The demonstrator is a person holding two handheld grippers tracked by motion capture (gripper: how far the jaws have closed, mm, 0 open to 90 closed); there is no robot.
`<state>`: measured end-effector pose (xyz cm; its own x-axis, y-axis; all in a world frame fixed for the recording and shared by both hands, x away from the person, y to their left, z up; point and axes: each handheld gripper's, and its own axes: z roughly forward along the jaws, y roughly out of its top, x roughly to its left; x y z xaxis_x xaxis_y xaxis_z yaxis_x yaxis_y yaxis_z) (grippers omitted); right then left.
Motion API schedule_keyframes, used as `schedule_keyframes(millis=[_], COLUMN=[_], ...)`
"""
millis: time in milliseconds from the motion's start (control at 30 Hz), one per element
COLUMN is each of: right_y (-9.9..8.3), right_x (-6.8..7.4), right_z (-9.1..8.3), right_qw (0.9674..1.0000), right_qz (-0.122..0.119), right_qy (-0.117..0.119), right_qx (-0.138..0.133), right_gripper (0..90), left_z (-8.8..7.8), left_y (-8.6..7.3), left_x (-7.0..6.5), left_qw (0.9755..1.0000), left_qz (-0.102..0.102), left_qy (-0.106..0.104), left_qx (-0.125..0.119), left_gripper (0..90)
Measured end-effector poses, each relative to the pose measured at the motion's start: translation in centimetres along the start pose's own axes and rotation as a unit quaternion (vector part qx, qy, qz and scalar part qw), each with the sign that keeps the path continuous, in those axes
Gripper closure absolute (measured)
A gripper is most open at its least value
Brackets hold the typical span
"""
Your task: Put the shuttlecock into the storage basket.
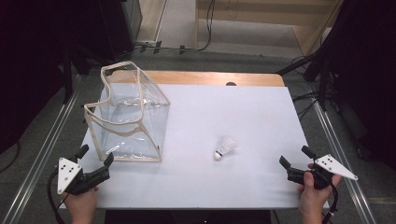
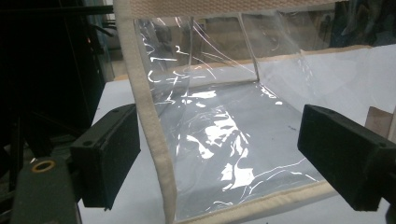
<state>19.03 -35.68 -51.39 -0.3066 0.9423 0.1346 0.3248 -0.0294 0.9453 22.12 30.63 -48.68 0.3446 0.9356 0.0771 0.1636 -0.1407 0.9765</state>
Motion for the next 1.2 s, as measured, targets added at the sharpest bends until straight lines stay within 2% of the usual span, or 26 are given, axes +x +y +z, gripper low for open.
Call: schedule_keyframes(millis=[267,500,633,967,1000,1067,1200], right_y=[0.5,1.4,1.8,2.1,2.2,2.1,2.0], right_x=[0.8,2.3,3.3,4.9,5.3,5.7,6.4], right_z=[0.2,0.2,0.6,1.4,1.7,1.9,2.6], right_qw=[0.9998,0.9992,0.9984,0.9967,0.9958,0.9955,0.9941], right_qz=[-0.004,-0.024,-0.038,-0.045,-0.048,-0.047,-0.055], right_qy=[0.017,0.031,0.042,0.067,0.076,0.079,0.087], right_qx=[-0.005,-0.008,-0.002,0.011,0.019,0.022,0.034], right_gripper=[0.0,0.0,0.0,0.0,0.0,13.0,14.0], left_z=[0.0,-0.1,0.0,0.0,0.0,0.0,0.0], left_y=[0.0,0.0,0.0,0.0,0.0,0.0,0.0], left_x=[0.0,0.0,0.0,0.0,-0.1,-0.1,-0.1], left_qw=[1.0,1.0,1.0,1.0,1.0,1.0,1.0], left_qz=[0.001,0.0,-0.001,0.001,0.001,0.001,0.0], left_qy=[-0.001,-0.001,0.0,-0.001,0.0,0.0,0.0], left_qx=[0.001,0.0,0.0,0.0,0.0,0.0,0.0], left_gripper=[13.7,13.7,13.7,13.7,13.7,13.7,13.7])
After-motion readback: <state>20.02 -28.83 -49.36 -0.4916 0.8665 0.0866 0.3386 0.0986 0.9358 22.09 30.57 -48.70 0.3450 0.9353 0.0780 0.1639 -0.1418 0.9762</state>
